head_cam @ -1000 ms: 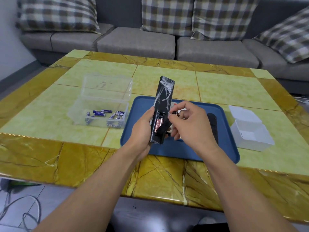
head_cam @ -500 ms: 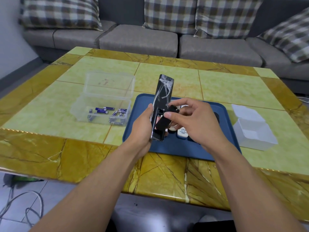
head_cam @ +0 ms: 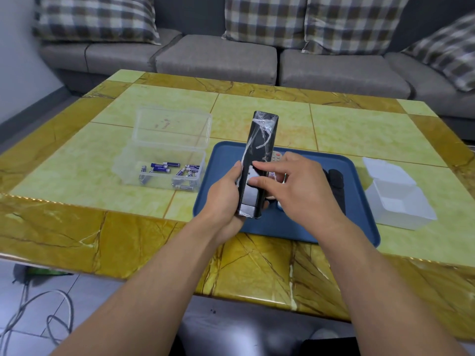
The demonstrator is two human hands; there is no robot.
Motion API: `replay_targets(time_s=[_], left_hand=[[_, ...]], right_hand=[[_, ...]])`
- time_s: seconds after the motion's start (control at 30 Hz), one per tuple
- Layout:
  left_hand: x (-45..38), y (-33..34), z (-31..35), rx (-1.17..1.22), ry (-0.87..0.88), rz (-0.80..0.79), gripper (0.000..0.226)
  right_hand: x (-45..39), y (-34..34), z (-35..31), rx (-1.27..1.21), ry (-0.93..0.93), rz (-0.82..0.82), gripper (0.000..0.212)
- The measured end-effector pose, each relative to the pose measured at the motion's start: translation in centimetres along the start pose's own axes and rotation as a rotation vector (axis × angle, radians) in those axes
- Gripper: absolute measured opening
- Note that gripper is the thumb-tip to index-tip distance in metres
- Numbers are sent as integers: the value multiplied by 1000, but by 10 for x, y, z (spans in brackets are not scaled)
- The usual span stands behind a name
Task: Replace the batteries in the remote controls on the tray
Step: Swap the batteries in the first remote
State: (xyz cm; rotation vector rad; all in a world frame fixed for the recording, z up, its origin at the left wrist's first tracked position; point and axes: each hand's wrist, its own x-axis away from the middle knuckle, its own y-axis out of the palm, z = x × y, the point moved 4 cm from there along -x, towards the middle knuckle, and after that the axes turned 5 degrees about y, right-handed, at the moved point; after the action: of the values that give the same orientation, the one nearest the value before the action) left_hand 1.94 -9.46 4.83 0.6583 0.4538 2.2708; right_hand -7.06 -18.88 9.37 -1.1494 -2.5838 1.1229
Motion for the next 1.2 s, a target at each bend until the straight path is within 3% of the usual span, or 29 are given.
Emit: replay_targets(time_s=[0.23,0.4,0.53,0.73,0.83,1.0,1.13,1.2], left_hand=[[-1,-7,3,66,-18,75,41],[-4,-17,3,127,0,143,32],[-6,-21,3,171,17,168,32],[-5,-27,7,123,83,147,36],[-5,-24,10,47,149,96,26],[-1,-21,23,-13,238,34,31],[2,-19,25,-56,252,-20,29],[2,-16,21,-74,230,-46,32]], right_hand=[[12,14,-16,537,-86,-17,44],[21,30,-27,664,-205,78,43],[22,45,-27,667,-151,-76,48],[21,49,-28,508,-100,-119,45],[15,36,-26,229,-36,32,39],[-3,9,-8,-102,172,241,28],[-10,14,-7,-232,236,54,47],[-10,18,-8,-332,270,-50,42]])
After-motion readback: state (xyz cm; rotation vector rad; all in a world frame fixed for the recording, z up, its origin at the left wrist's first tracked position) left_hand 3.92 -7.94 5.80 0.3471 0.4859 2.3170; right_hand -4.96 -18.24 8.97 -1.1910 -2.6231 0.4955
